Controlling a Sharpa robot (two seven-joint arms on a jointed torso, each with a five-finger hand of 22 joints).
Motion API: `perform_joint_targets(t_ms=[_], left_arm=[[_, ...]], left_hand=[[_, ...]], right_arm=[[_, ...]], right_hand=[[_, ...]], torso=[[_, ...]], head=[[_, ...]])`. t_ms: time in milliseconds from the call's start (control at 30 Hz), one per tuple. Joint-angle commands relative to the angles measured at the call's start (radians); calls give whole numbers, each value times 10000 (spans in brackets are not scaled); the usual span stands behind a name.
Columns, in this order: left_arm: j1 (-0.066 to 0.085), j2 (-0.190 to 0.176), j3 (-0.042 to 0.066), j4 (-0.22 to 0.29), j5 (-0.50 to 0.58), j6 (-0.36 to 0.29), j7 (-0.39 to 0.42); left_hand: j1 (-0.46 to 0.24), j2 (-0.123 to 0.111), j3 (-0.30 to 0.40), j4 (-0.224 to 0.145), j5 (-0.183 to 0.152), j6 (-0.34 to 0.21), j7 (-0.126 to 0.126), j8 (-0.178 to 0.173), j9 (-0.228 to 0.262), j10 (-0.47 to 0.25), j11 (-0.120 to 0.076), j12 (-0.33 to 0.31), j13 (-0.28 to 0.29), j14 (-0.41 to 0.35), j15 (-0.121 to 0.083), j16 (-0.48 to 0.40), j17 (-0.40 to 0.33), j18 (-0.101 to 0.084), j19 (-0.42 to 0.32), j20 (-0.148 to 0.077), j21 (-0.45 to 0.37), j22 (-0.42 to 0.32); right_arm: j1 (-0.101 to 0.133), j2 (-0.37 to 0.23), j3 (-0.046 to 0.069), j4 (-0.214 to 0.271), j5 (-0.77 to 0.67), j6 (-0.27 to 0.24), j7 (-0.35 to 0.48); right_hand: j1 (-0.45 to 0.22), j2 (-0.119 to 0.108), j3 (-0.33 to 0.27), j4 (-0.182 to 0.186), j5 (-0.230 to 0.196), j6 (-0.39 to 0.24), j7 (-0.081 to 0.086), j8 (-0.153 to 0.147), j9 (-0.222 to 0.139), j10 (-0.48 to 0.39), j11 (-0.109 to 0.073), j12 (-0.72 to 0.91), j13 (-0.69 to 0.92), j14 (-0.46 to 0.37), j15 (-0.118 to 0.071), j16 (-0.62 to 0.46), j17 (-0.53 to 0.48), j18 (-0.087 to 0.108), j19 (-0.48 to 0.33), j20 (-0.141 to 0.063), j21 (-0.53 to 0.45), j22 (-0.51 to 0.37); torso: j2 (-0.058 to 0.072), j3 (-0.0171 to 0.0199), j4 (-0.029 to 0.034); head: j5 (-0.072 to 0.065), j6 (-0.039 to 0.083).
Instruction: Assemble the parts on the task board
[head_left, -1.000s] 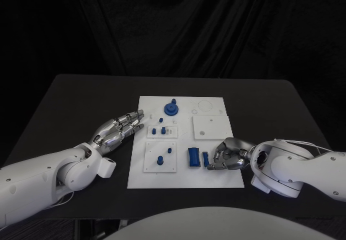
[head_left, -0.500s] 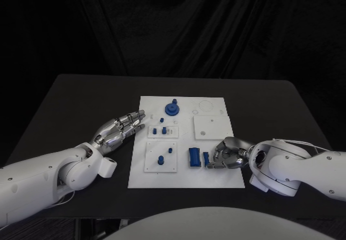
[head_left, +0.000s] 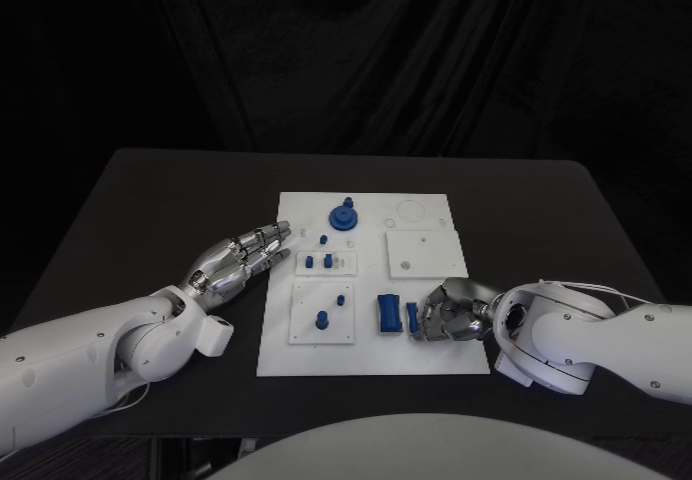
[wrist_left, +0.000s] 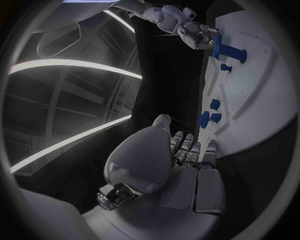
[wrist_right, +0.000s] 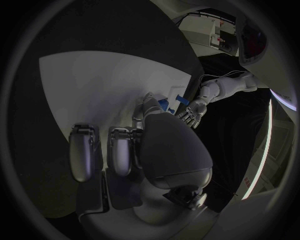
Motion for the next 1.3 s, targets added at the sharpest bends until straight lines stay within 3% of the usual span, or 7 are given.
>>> perform_joint_targets(t_ms=[33,567,867,1000,1100,1167,1300], left_arm=[[-23,17,6,18,38,141,83],[-31,-148,7,259,38,-247,577],[98,-592,9,891,38,-1157,1176],[288,-659,10,1004,38,-1327,1288],[540,-643,10,1070,38,-1519,1496],[672,-657,10,1151,38,-1729,1682],[806,-592,9,1141,38,-1982,1963]], left_hand=[[69,-4,64,-11,44,64,-7,46,12,48,54,59,14,4,68,55,8,74,-29,69,59,-8],[130,-92,177,-99,91,276,205,137,38,80,-44,78,15,12,33,61,11,78,-11,57,72,11],[87,-298,275,-20,126,609,294,251,52,97,-513,-47,1,-115,-402,-15,-39,149,-68,-297,37,-77],[35,-349,304,102,106,652,270,178,38,-16,-703,-361,-28,-146,-598,-37,-54,126,-114,-523,6,-147],[-19,-379,282,209,91,535,129,75,18,-98,-852,-544,-42,-146,-727,-37,-54,142,-125,-613,-1,-164],[-103,-407,238,288,40,45,-934,-176,-36,-142,-813,-665,-47,-146,-774,-37,-54,147,-130,-664,-6,-178],[-448,-358,12,334,-2,-93,-949,-348,-55,-187,-1193,-808,-62,-146,-1026,-37,-54,174,-140,-858,-14,-202]], right_arm=[[-33,13,-1,-8,-58,293,-103],[6,-410,9,408,-59,-313,1039],[1317,-815,12,472,621,-2686,3119],[1656,-763,13,220,1602,-3533,4307],[1826,-675,13,-68,2639,-4129,5546],[1877,-607,12,-270,3319,-4353,6347],[1862,-425,10,-702,4473,-4397,7561]], right_hand=[[187,-5,-143,-64,-711,126,10,0,32,1046,-24,-48,2585,945,-55,-43,2270,166,600,-62,-87,2313],[-402,-1155,-760,616,-868,170,20,110,201,1046,-35,-48,2585,941,-42,-48,2264,169,585,-67,-108,2307],[-1340,-1053,-185,682,-254,209,4,-54,144,1046,-43,-48,2585,735,-39,-457,1344,338,260,-50,-758,2068],[-971,-448,95,668,2578,-151,178,-679,-257,773,153,-274,2283,-303,194,-2170,-1485,944,-1311,148,-3661,988],[-781,-367,226,572,2996,-346,609,-1492,-1029,-2071,565,-2670,-422,-2574,649,-4930,-5058,1604,-4067,615,-8395,-884],[-785,-373,350,692,3226,-342,847,-2113,-1884,-4285,974,-5005,-2847,-3843,1052,-6783,-6830,1656,-4512,1001,-9614,-1699],[-996,-446,529,675,3316,-747,1547,-2938,-3283,-6697,1748,-8003,-5792,-5616,1998,-8927,-8224,1581,-5585,1814,-11828,-3388]], torso=[[3,6,-19],[-24,-8,-10],[-146,-4,-19],[-270,0,6],[-395,9,-24],[-574,21,-67],[-792,27,-117]], head=[[19,2],[69,2],[31,2],[1,2],[103,2],[212,2],[333,2]])
